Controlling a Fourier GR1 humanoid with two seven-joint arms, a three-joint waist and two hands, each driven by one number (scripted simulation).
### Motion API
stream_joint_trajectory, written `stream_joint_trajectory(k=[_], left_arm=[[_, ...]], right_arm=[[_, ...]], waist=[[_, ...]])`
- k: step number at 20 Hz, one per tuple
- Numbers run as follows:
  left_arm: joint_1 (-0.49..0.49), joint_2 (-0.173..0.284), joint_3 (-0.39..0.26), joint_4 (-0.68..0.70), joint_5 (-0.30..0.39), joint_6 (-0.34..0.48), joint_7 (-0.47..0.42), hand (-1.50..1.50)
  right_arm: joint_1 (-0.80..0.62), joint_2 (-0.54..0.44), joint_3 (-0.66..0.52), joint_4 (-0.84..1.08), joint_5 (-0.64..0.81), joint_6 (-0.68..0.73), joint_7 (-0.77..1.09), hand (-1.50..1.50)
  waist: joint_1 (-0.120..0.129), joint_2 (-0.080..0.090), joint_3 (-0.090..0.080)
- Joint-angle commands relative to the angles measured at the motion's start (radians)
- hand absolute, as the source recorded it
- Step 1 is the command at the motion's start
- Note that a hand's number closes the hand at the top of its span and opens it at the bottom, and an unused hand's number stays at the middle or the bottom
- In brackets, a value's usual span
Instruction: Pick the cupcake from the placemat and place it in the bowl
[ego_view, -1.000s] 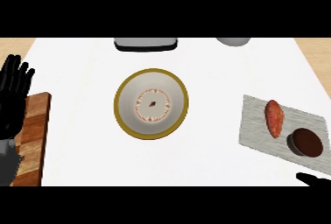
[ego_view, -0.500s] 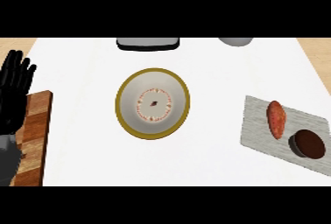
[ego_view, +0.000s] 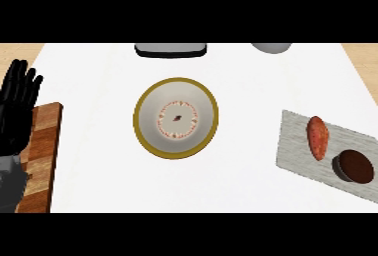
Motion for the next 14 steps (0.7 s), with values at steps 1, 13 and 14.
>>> stream_joint_trajectory(k=[1, 13, 14], left_arm=[[-0.096, -0.018, -0.01, 0.027, -0.025, 0.027, 0.06, 0.0], [-0.019, -0.056, 0.019, 0.0, -0.071, -0.024, 0.032, 0.0], [-0.066, -0.024, 0.045, 0.003, -0.049, -0.028, 0.08, 0.0]], right_arm=[[-0.049, 0.04, 0.01, 0.159, 0.073, 0.023, -0.12, -1.5], [-0.074, 0.223, 0.056, 0.3, 0.298, 0.011, -0.205, -1.5], [-0.2, 0.172, 0.036, 0.458, 0.278, 0.039, -0.232, -1.5]], waist=[[0.001, 0.002, 0.001], [0.001, 0.0, 0.001], [0.008, 0.001, 0.001]])
